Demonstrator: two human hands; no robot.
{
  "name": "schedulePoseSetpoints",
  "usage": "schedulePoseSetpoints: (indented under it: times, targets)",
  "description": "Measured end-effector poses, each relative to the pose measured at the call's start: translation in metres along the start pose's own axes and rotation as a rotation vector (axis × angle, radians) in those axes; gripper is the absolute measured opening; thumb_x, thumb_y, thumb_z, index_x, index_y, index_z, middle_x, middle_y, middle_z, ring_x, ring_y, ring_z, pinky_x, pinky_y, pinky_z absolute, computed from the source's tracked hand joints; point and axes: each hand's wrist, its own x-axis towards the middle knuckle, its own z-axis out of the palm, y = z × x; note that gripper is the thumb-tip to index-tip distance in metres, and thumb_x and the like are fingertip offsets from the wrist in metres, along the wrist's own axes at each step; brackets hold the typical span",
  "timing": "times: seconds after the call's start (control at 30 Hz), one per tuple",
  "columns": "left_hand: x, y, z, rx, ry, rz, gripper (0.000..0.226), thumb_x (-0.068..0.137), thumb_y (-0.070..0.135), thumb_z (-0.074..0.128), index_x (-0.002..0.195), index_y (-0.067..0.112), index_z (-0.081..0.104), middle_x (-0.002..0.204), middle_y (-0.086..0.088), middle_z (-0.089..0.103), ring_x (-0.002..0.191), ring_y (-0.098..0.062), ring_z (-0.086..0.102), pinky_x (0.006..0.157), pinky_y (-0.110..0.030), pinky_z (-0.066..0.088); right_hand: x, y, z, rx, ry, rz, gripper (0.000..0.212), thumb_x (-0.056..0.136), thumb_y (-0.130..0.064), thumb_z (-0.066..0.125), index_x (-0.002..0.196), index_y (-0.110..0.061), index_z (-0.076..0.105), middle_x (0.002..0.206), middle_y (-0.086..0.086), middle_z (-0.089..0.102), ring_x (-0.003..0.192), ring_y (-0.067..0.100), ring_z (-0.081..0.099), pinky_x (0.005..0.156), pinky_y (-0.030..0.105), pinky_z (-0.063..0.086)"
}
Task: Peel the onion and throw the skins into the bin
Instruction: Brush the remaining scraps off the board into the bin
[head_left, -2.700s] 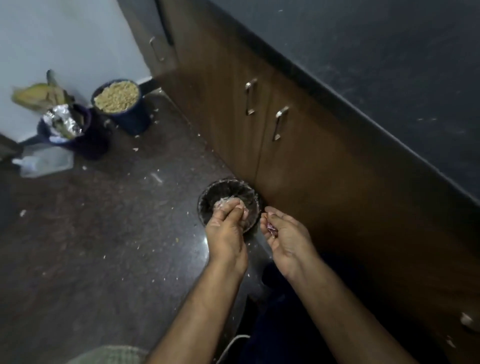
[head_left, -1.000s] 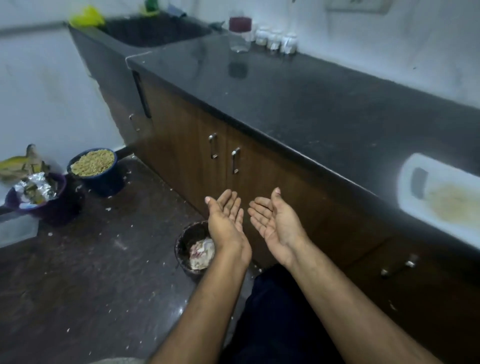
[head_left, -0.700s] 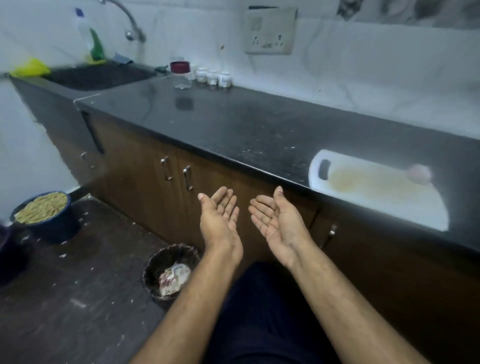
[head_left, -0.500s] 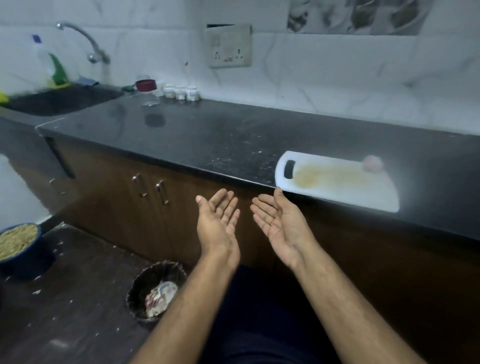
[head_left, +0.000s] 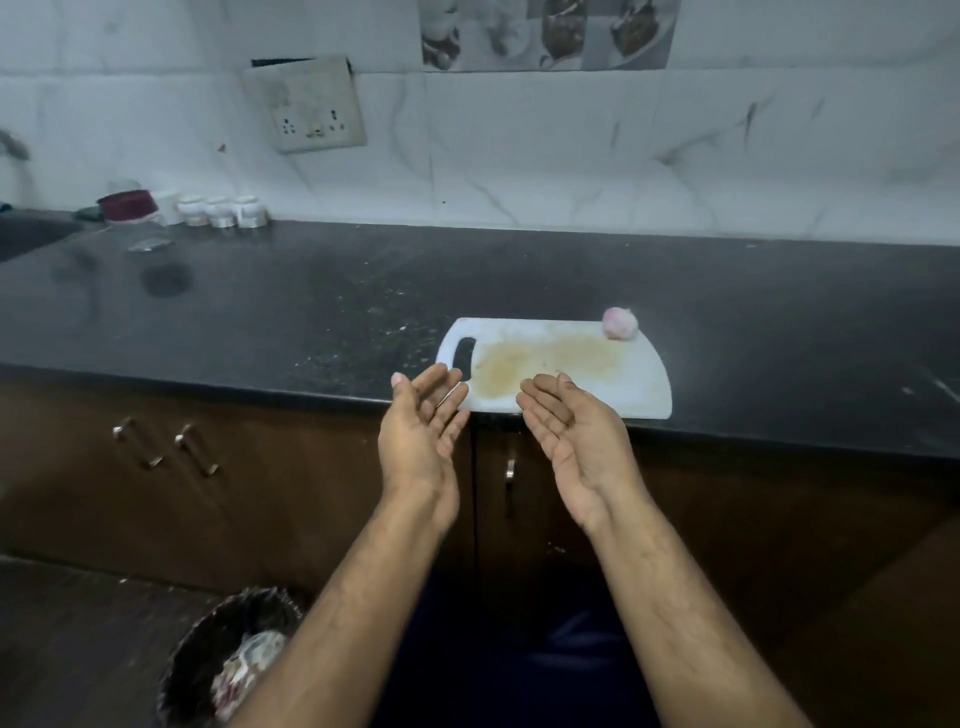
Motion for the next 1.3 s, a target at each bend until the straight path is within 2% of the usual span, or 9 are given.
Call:
schedulePoseSetpoints:
  times: [0.17, 0.33, 0.5, 0.63, 0.73, 0.83, 0.93, 1.07, 1.3]
  targets:
    - [0.033, 0.002, 0.016, 0.297, -0.075, 0.094, 0.031, 0.11, 0.031, 0.053, 0.12, 0.011, 0.074, 0.123, -0.004, 0.077, 0.117, -0.017, 0.073, 0.102, -0.031, 0.055, 0.022, -0.017, -0.01, -0.147, 0.043, -0.135, 0.025, 0.106, -0.014, 0.051, 0.121, -0.004, 0.068, 0.115, 0.01, 0.076, 0.108, 0.017, 0.073, 0.1, 0.031, 0.055]
    - [0.07, 0.001, 0.03, 1.07, -0.228, 0.36, 0.036, 0.104, 0.025, 0.064, 0.139, 0.016, 0.067, 0.147, 0.002, 0.063, 0.135, -0.016, 0.059, 0.111, -0.024, 0.043, 0.07, -0.03, -0.016, -1.066, 0.136, -0.468, 0.027, 0.104, -0.013, 0.05, 0.119, -0.02, 0.072, 0.118, -0.009, 0.073, 0.113, 0.008, 0.065, 0.098, 0.021, 0.048]
    - [0.082, -0.01, 0.039, 1.374, -0.291, 0.433, 0.037, 0.103, 0.02, 0.063, 0.137, 0.005, 0.065, 0.143, -0.008, 0.063, 0.134, -0.022, 0.056, 0.109, -0.028, 0.041, 0.095, -0.027, -0.022, -1.506, -0.062, -0.495, 0.042, 0.103, -0.004, 0.045, 0.138, -0.02, 0.061, 0.139, -0.007, 0.062, 0.128, 0.011, 0.056, 0.111, 0.027, 0.043]
    - [0.079, -0.023, 0.035, 1.419, -0.214, 0.527, 0.024, 0.104, 0.024, 0.063, 0.118, 0.007, 0.072, 0.119, -0.004, 0.072, 0.115, -0.019, 0.059, 0.089, -0.03, 0.047, 0.087, -0.024, -0.028, -1.73, -0.227, -0.516, 0.055, 0.099, 0.001, 0.047, 0.147, -0.026, 0.051, 0.154, -0.013, 0.046, 0.141, 0.008, 0.042, 0.117, 0.03, 0.037]
    - [0.074, -0.03, 0.033, 1.483, -0.175, 0.608, 0.022, 0.106, 0.028, 0.059, 0.104, 0.011, 0.073, 0.099, -0.001, 0.072, 0.098, -0.017, 0.058, 0.08, -0.035, 0.054, 0.077, -0.031, -0.031, -1.839, -0.256, -0.537, 0.054, 0.097, 0.001, 0.052, 0.145, -0.024, 0.053, 0.152, -0.011, 0.046, 0.137, 0.011, 0.044, 0.112, 0.031, 0.041]
    - [0.068, -0.032, 0.035, 1.509, -0.141, 0.643, 0.023, 0.107, 0.028, 0.057, 0.1, 0.014, 0.074, 0.091, 0.0, 0.069, 0.095, -0.017, 0.059, 0.07, -0.032, 0.048, 0.07, -0.035, -0.03, -1.928, -0.224, -0.544, 0.038, 0.091, 0.002, 0.057, 0.122, -0.019, 0.066, 0.129, -0.002, 0.058, 0.118, 0.017, 0.053, 0.097, 0.034, 0.05]
    - [0.066, -0.033, 0.036, 1.469, -0.188, 0.667, 0.021, 0.107, 0.023, 0.057, 0.106, 0.014, 0.076, 0.094, 0.0, 0.073, 0.097, -0.018, 0.061, 0.071, -0.032, 0.049, 0.073, -0.038, -0.03, -1.746, -0.129, -0.491, 0.026, 0.096, 0.0, 0.054, 0.109, -0.011, 0.072, 0.112, 0.006, 0.063, 0.105, 0.024, 0.058, 0.088, 0.034, 0.049]
    - [0.069, -0.03, 0.034, 1.33, -0.245, 0.659, 0.02, 0.105, 0.016, 0.061, 0.118, 0.012, 0.076, 0.102, -0.001, 0.076, 0.097, -0.011, 0.059, 0.081, -0.028, 0.051, 0.081, -0.045, -0.024, -1.585, -0.044, -0.406, 0.021, 0.096, -0.003, 0.061, 0.098, -0.019, 0.076, 0.1, -0.002, 0.069, 0.095, 0.017, 0.065, 0.087, 0.032, 0.055]
    - [0.081, -0.03, 0.028, 1.271, -0.257, 0.656, 0.02, 0.102, 0.02, 0.067, 0.12, 0.016, 0.075, 0.109, 0.004, 0.075, 0.093, -0.001, 0.056, 0.084, -0.016, 0.043, 0.092, -0.039, -0.017, -1.613, 0.065, -0.309, 0.025, 0.094, -0.002, 0.054, 0.108, -0.02, 0.065, 0.099, 0.0, 0.065, 0.093, 0.017, 0.061, 0.072, 0.026, 0.045]
